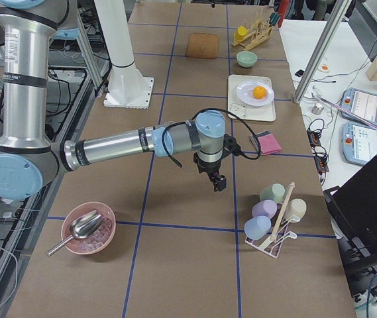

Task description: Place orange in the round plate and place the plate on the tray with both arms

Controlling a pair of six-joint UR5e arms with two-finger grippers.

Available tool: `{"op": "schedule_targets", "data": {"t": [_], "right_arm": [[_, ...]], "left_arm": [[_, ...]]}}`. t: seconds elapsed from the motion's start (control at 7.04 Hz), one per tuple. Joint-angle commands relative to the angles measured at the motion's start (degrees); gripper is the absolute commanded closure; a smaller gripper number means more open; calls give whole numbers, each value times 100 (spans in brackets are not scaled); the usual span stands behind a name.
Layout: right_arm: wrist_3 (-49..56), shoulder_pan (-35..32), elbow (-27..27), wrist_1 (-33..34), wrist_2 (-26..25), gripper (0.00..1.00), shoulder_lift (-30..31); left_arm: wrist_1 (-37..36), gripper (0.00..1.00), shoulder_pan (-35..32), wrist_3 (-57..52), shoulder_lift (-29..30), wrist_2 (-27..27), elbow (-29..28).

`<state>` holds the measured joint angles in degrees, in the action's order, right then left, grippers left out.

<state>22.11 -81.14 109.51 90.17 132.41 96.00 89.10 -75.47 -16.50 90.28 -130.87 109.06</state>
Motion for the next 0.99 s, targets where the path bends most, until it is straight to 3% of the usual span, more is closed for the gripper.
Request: {"op": "schedule_targets", "data": {"t": [0.0,0.28,0.57,0.85], "right_arm": [[82,-7,-26,-8,47,0,59],[57,2,-105,-8,48,0,6],[-13,46,-184,-8,48,0,-125],[-440,55,-316,35,21,0,-256]], "left_arm": [[28,1,32,321,25,-35,10],[107,1,32,297,-236,-43,291],[81,1,32,323,-212,-866,222],[81,1,41,332,-238,-423,231]]}}
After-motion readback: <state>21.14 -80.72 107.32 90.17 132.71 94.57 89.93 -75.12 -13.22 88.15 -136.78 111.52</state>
